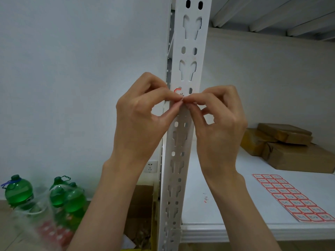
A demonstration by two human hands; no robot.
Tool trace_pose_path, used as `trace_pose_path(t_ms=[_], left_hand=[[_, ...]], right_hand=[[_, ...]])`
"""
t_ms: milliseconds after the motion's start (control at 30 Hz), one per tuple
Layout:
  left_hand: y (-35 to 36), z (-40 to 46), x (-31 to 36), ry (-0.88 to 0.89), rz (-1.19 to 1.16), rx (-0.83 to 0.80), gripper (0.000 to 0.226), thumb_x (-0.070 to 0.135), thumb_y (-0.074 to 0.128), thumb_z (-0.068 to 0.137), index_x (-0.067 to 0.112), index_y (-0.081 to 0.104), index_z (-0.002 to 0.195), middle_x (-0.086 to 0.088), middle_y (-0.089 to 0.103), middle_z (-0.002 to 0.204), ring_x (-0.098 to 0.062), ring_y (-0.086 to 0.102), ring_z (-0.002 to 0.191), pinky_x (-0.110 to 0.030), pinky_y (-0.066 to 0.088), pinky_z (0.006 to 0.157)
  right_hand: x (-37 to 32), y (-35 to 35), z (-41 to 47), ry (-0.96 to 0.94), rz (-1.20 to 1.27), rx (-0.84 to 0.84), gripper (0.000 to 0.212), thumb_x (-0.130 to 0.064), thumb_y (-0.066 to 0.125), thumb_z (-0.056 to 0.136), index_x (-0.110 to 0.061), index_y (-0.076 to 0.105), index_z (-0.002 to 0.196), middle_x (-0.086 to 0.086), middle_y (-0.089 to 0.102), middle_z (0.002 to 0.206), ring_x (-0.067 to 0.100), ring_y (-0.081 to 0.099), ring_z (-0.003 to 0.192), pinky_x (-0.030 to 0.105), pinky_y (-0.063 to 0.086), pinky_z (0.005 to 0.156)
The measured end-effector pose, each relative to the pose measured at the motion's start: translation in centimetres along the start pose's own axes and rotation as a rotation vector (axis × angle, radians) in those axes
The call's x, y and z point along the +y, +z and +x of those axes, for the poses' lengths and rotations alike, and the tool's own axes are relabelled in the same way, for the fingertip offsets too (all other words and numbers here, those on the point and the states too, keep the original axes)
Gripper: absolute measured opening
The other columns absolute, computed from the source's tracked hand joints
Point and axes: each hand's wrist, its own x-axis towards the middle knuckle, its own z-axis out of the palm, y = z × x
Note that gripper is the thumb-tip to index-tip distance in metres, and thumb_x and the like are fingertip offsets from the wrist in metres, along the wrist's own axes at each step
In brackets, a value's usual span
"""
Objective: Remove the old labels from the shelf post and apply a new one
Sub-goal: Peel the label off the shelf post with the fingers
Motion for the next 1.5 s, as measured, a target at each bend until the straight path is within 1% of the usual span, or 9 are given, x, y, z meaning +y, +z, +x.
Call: trace_pose_path(t_ms=[67, 233, 333, 433, 567, 767, 867, 1267, 1500], left_hand=[[-0.1, 0.0, -0.2, -0.002, -0.039, -0.007, 0.013, 0.02, 0.081, 0.087, 0.008, 0.08, 0.093, -0.008, 0.067, 0.09, -0.015, 0.063, 0.08, -0.019, 0.055, 0.073], [0.1, 0.0, -0.3, -0.064, -0.172, -0.006, 0.011, 0.013, 0.079, 0.088, 0.006, 0.079, 0.098, -0.008, 0.065, 0.092, -0.019, 0.068, 0.083, -0.026, 0.061, 0.073], [0.2, -0.1, 0.0, -0.103, -0.211, 0.0, 0.011, 0.011, 0.077, 0.088, 0.007, 0.079, 0.098, -0.007, 0.065, 0.093, -0.017, 0.069, 0.084, -0.024, 0.061, 0.072], [0.1, 0.0, 0.1, -0.128, -0.231, -0.001, 0.011, 0.011, 0.077, 0.088, 0.008, 0.079, 0.098, -0.006, 0.065, 0.094, -0.015, 0.07, 0.084, -0.021, 0.061, 0.073], [0.1, 0.1, 0.4, -0.177, -0.259, -0.02, 0.011, 0.013, 0.077, 0.088, 0.009, 0.077, 0.098, -0.002, 0.064, 0.096, -0.013, 0.07, 0.084, -0.018, 0.059, 0.072], [0.3, 0.2, 1.0, -0.433, -0.413, -0.032, 0.028, 0.025, 0.082, 0.084, 0.013, 0.063, 0.101, 0.007, 0.068, 0.098, -0.006, 0.069, 0.088, -0.015, 0.057, 0.07], [0.4, 0.3, 1.1, -0.497, -0.444, -0.041, 0.031, 0.025, 0.083, 0.082, 0.013, 0.064, 0.104, 0.009, 0.069, 0.099, -0.004, 0.069, 0.09, -0.014, 0.056, 0.071], [0.3, 0.5, 1.0, -0.556, -0.467, -0.076, 0.031, 0.024, 0.082, 0.081, 0.017, 0.065, 0.106, 0.014, 0.068, 0.1, 0.003, 0.067, 0.091, -0.01, 0.054, 0.074], [0.1, 0.5, 0.8, -0.569, -0.493, -0.096, 0.032, 0.024, 0.084, 0.08, 0.018, 0.065, 0.104, 0.014, 0.069, 0.098, 0.001, 0.068, 0.089, -0.011, 0.054, 0.072]], right_hand=[[0.0, 0.4, -0.1, 0.001, -0.014, 0.014, 0.005, -0.012, 0.073, 0.092, -0.011, 0.075, 0.097, 0.009, 0.061, 0.098, -0.001, 0.044, 0.093, 0.008, 0.047, 0.078], [-0.4, 1.4, -0.2, 0.041, -0.028, 0.034, 0.004, -0.01, 0.069, 0.095, -0.012, 0.072, 0.096, 0.004, 0.053, 0.101, 0.002, 0.046, 0.092, 0.006, 0.045, 0.073], [-0.7, 1.8, -0.2, 0.068, -0.039, 0.019, 0.007, -0.011, 0.065, 0.094, -0.013, 0.07, 0.098, 0.008, 0.054, 0.104, 0.012, 0.05, 0.095, 0.009, 0.046, 0.073], [-0.9, 2.1, -0.1, 0.097, -0.038, -0.005, 0.01, -0.014, 0.062, 0.093, -0.015, 0.068, 0.102, 0.009, 0.052, 0.108, 0.015, 0.051, 0.099, 0.012, 0.048, 0.075], [-1.0, 2.2, -0.1, 0.129, -0.009, -0.044, 0.013, -0.01, 0.063, 0.091, -0.015, 0.065, 0.103, 0.008, 0.048, 0.11, 0.013, 0.049, 0.098, 0.006, 0.046, 0.076], [-1.2, 2.4, -0.1, 0.168, 0.023, -0.03, 0.015, -0.017, 0.057, 0.093, -0.013, 0.063, 0.105, 0.0, 0.044, 0.108, 0.006, 0.048, 0.094, 0.001, 0.043, 0.081], [-1.1, 2.6, -0.3, 0.161, 0.03, -0.023, 0.012, -0.012, 0.057, 0.094, -0.013, 0.062, 0.105, 0.0, 0.043, 0.107, 0.007, 0.049, 0.094, 0.003, 0.044, 0.081], [-1.1, 3.3, -0.5, 0.168, 0.07, 0.009, 0.011, -0.013, 0.051, 0.098, -0.011, 0.06, 0.105, -0.003, 0.041, 0.107, 0.02, 0.054, 0.099, 0.014, 0.049, 0.082], [-1.1, 3.3, -0.5, 0.165, 0.093, 0.017, 0.009, -0.011, 0.051, 0.099, -0.009, 0.058, 0.104, -0.003, 0.041, 0.107, 0.022, 0.055, 0.099, 0.02, 0.053, 0.081]])
